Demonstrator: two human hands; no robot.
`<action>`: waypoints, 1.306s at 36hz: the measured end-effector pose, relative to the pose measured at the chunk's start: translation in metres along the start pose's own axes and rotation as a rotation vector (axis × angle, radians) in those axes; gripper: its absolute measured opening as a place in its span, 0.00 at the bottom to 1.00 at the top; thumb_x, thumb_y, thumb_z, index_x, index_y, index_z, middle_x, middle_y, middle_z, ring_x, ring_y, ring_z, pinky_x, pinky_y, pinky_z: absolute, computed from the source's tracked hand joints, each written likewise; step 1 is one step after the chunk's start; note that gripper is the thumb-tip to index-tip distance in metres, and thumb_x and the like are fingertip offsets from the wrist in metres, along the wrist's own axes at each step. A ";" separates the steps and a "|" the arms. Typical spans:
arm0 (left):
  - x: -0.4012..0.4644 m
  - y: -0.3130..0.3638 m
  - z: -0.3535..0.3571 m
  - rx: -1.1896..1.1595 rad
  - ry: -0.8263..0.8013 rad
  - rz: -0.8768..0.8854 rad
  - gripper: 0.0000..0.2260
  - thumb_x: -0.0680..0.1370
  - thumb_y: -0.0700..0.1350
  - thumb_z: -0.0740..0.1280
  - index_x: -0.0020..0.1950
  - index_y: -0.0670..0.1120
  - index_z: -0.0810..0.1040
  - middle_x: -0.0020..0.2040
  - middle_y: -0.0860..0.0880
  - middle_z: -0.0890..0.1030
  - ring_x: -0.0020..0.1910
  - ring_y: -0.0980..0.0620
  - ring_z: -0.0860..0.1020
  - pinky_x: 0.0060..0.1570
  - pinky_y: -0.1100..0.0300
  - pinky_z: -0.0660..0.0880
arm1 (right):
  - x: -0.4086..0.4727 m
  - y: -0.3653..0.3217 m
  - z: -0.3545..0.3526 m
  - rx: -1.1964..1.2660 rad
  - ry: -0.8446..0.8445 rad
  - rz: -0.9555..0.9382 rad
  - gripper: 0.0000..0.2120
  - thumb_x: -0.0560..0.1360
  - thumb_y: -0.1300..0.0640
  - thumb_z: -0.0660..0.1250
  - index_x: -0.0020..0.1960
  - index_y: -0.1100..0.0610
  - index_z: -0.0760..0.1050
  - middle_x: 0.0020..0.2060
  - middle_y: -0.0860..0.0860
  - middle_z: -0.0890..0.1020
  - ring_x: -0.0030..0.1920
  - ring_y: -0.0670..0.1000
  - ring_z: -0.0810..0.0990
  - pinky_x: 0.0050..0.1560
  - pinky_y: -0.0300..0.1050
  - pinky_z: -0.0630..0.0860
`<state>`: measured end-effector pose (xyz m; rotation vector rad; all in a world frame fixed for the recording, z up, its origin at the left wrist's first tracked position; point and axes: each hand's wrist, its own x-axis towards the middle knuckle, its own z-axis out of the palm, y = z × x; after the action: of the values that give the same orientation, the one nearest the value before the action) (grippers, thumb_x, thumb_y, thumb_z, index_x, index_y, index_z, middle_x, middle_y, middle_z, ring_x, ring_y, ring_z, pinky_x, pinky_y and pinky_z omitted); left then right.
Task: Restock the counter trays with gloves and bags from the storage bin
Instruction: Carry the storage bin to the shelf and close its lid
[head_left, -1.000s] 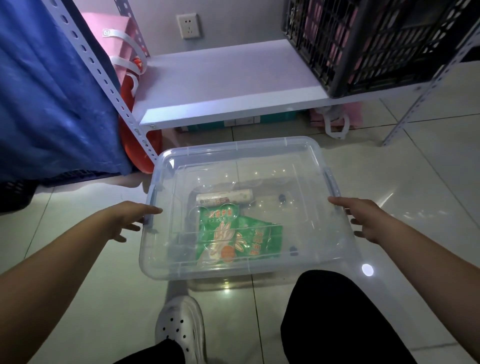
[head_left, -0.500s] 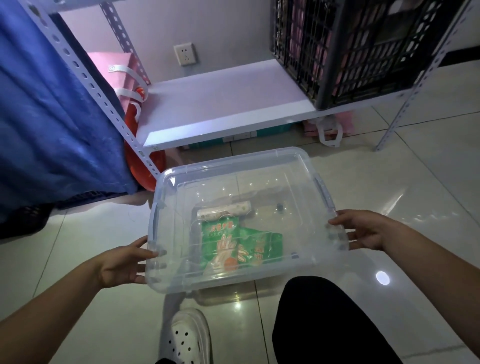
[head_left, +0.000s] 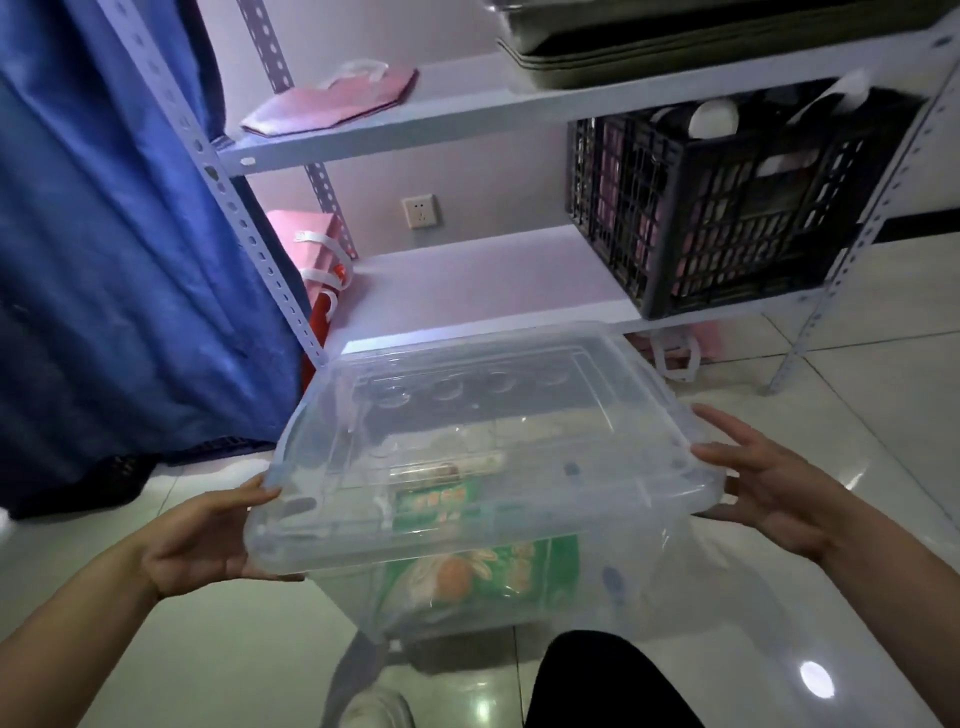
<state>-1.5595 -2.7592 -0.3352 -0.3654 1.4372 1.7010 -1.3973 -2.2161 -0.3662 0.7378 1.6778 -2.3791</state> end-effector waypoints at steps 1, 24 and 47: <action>-0.006 0.003 0.000 -0.009 -0.003 0.023 0.32 0.65 0.41 0.80 0.67 0.50 0.78 0.69 0.41 0.77 0.64 0.34 0.77 0.59 0.26 0.68 | -0.003 -0.008 0.002 0.016 -0.024 -0.058 0.34 0.61 0.56 0.79 0.63 0.37 0.75 0.57 0.50 0.84 0.53 0.58 0.85 0.46 0.61 0.82; 0.052 0.143 0.085 -0.116 0.277 0.631 0.14 0.75 0.38 0.66 0.57 0.53 0.82 0.57 0.45 0.82 0.53 0.46 0.81 0.50 0.45 0.80 | 0.089 -0.146 0.085 0.160 0.031 -0.389 0.41 0.70 0.57 0.75 0.75 0.37 0.59 0.63 0.45 0.76 0.60 0.57 0.79 0.46 0.63 0.78; 0.117 0.178 0.105 0.366 0.787 1.160 0.28 0.72 0.54 0.75 0.71 0.60 0.70 0.48 0.62 0.79 0.46 0.65 0.78 0.45 0.65 0.74 | 0.146 -0.168 0.137 -1.023 0.684 -1.009 0.18 0.80 0.56 0.65 0.67 0.63 0.75 0.69 0.63 0.74 0.72 0.63 0.66 0.75 0.59 0.58</action>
<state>-1.7317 -2.6105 -0.2678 0.0818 2.8634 2.1673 -1.6312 -2.2552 -0.2568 0.5450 3.7086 -1.0603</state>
